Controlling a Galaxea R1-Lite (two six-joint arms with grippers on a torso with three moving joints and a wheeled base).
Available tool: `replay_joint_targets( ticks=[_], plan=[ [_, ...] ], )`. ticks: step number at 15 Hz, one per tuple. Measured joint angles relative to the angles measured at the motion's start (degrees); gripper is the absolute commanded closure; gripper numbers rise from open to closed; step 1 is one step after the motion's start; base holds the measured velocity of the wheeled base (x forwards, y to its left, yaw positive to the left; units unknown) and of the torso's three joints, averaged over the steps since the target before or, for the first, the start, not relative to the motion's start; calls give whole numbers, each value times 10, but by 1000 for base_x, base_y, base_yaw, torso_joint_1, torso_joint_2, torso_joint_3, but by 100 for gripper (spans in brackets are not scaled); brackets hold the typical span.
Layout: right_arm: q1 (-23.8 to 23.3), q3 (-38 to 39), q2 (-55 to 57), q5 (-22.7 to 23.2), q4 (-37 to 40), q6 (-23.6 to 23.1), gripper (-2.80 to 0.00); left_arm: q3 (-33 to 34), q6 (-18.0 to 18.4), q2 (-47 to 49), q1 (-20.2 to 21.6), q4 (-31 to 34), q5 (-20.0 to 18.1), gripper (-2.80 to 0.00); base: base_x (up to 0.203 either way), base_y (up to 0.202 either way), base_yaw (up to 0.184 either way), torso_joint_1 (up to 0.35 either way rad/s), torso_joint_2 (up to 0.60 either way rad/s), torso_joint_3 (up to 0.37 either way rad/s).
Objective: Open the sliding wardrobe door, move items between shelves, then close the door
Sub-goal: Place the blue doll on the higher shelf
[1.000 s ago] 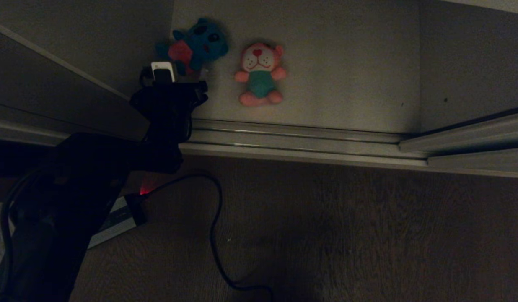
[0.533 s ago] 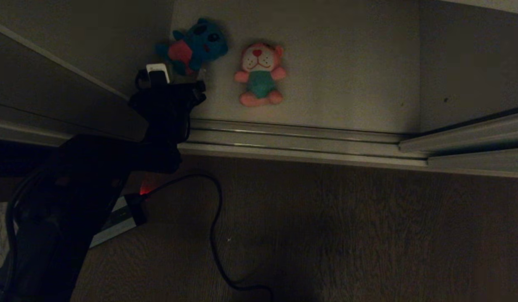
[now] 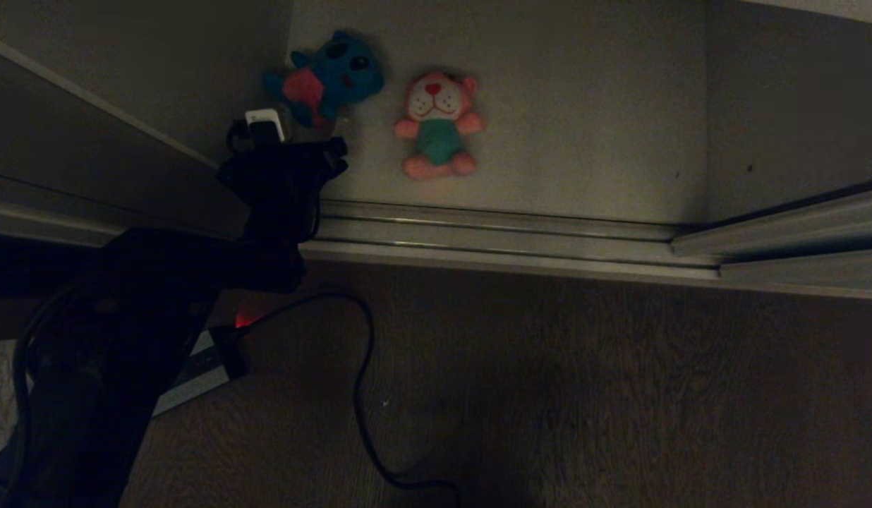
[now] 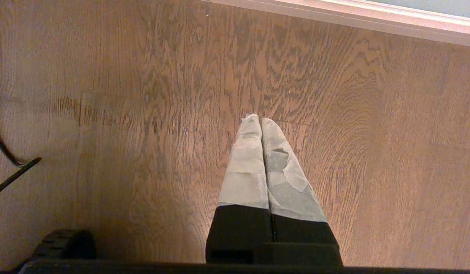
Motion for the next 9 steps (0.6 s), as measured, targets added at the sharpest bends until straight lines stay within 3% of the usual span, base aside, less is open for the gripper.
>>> replay_joint_targets(
  ticks=[3,4,9],
  plan=[
    [0,0,0,0,0,0,0,0,-4,-1,-1,-3,0,-280,0,0,0,0,0,0],
    [0,0,0,0,0,0,0,0,-6,-2,-2,-3,0,0,0,0,0,0,0,0],
    [0,0,0,0,0,0,0,-3,-26,-2,-4,3,-1,0,0,0,0,0,0,0]
  ],
)
